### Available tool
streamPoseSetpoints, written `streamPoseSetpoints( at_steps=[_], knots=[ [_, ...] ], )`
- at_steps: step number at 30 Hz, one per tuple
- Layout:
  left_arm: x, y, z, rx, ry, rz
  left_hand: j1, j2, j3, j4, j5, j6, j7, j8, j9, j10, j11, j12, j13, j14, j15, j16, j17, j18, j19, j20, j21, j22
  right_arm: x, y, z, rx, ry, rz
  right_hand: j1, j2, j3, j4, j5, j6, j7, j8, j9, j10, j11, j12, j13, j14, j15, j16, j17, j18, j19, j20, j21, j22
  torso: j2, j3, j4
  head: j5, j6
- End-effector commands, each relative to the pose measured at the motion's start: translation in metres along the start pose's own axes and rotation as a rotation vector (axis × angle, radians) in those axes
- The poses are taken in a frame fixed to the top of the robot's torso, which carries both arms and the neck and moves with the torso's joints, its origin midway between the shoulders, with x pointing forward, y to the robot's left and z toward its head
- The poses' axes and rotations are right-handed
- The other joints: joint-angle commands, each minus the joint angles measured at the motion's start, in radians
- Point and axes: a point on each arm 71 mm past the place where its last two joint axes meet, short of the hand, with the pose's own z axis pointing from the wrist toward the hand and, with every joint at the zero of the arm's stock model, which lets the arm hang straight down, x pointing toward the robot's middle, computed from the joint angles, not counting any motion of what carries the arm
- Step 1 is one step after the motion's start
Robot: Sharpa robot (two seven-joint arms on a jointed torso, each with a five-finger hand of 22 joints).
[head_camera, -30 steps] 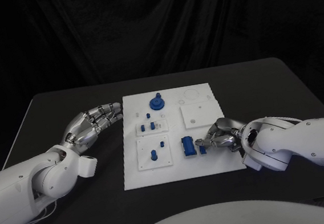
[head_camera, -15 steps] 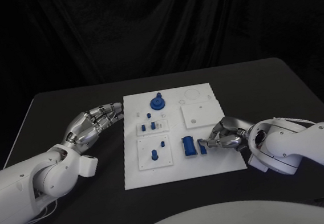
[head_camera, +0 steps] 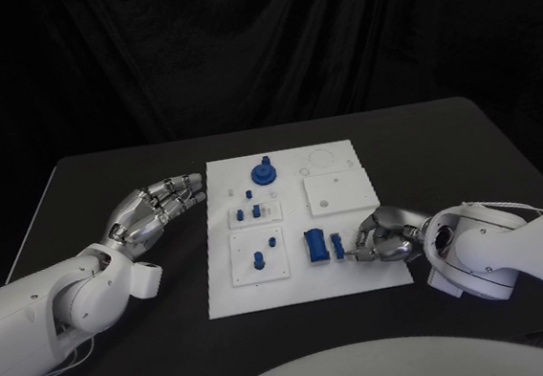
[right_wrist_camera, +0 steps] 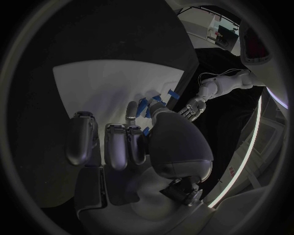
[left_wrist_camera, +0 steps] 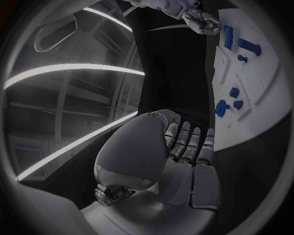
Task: Assemble the parts on the task board
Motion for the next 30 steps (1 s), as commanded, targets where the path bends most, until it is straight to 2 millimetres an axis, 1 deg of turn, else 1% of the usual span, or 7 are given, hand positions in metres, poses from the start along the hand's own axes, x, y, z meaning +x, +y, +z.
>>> streamPoseSetpoints(
  at_steps=[1,6,11,16,19,21,30],
  knots=[
    [0.0013,-0.0001,0.0002,0.010,0.008,-0.013,-0.003,0.008,0.006,0.000,0.003,0.003,0.059,0.004,0.001,0.004,0.002,0.003,-0.002,0.001,0.003,0.006,0.001,-0.009,0.005,0.003,-0.002,0.000,0.0053,-0.0030,-0.0002,0.031,0.061,-0.039,0.007,0.002,-0.009,0.005,-0.011,-0.010,-0.004,0.031,0.020,0.106,-0.011,0.003,0.263,0.076,-0.009,0.000,0.093,0.007,0.039,-0.009,-0.001,0.180,-0.002,-0.0015,0.0003,0.000,0.000],
    [0.0009,0.0001,0.0000,0.009,0.007,-0.013,-0.004,0.008,0.007,0.000,0.003,0.003,0.060,0.005,0.002,0.004,0.003,0.003,-0.002,0.001,0.004,0.007,0.002,-0.009,0.005,0.003,-0.003,-0.001,0.0053,-0.0042,0.0011,0.038,0.066,-0.041,0.007,0.003,-0.011,0.007,-0.016,-0.012,-0.005,0.039,0.025,0.106,-0.012,0.003,0.263,0.076,-0.010,0.000,0.094,0.007,0.038,-0.009,-0.002,0.180,-0.002,-0.0017,0.0017,0.000,0.000],
    [0.0010,0.0003,0.0000,0.008,0.009,-0.013,-0.004,0.008,0.007,0.000,0.003,0.003,0.060,0.005,0.002,0.004,0.003,0.003,-0.002,0.001,0.004,0.007,0.002,-0.009,0.005,0.003,-0.003,-0.001,0.0045,-0.0050,0.0026,0.041,0.059,-0.040,0.004,0.009,-0.014,0.014,-0.028,-0.015,-0.008,0.056,0.034,0.106,-0.014,0.003,0.263,0.076,-0.013,0.000,0.093,0.007,0.039,-0.012,-0.002,0.180,0.000,-0.0014,0.0034,-0.002,0.000],
    [0.0010,0.0005,0.0000,0.007,0.009,-0.014,-0.004,0.008,0.007,0.000,0.003,0.003,0.060,0.005,0.002,0.004,0.003,0.003,-0.002,0.001,0.004,0.007,0.002,-0.009,0.005,0.003,-0.003,-0.001,0.0039,-0.0046,0.0034,0.036,0.050,-0.032,-0.012,0.018,-0.029,0.039,-0.084,-0.022,-0.011,0.078,0.045,0.106,-0.017,0.003,0.263,0.076,-0.015,0.000,0.093,0.007,0.039,-0.015,-0.004,0.180,0.002,-0.0012,0.0038,-0.003,0.000],
    [0.0009,0.0007,-0.0002,0.006,0.009,-0.014,-0.004,0.008,0.007,0.000,0.003,0.003,0.060,0.005,0.002,0.004,0.003,0.003,-0.002,0.001,0.004,0.007,0.002,-0.009,0.005,0.003,-0.003,-0.001,0.0035,-0.0041,0.0034,0.032,0.043,-0.026,-0.024,0.026,-0.044,0.054,-0.150,-0.026,-0.013,0.090,0.048,0.106,-0.019,0.003,0.263,0.076,-0.017,0.001,0.094,0.007,0.039,-0.016,-0.004,0.180,0.002,-0.0011,0.0035,-0.003,0.000],
    [0.0010,0.0008,-0.0001,0.006,0.009,-0.014,-0.004,0.008,0.008,0.000,0.003,0.003,0.060,0.006,0.002,0.003,0.004,0.003,-0.002,0.001,0.005,0.008,0.002,-0.010,0.005,0.003,-0.003,-0.002,0.0033,-0.0041,0.0033,0.032,0.040,-0.023,-0.032,0.030,-0.052,0.056,-0.176,-0.026,-0.014,0.095,0.048,0.106,-0.020,0.003,0.263,0.076,-0.017,0.001,0.095,0.007,0.040,-0.017,-0.003,0.180,0.002,-0.0013,0.0032,-0.003,0.000],
    [0.0014,0.0010,-0.0002,0.006,0.010,-0.015,-0.004,0.008,0.008,-0.001,0.003,0.003,0.060,0.006,0.002,0.003,0.004,0.002,-0.002,0.001,0.005,0.008,0.002,-0.010,0.004,0.003,-0.003,-0.004,0.0032,-0.0038,0.0039,0.037,0.035,-0.018,-0.038,0.044,-0.060,0.055,-0.193,-0.017,-0.018,0.109,0.053,0.106,-0.023,0.003,0.263,0.077,-0.019,0.002,0.100,0.006,0.041,-0.018,0.000,0.181,0.001,-0.0007,0.0021,0.000,0.000]
  ],
)
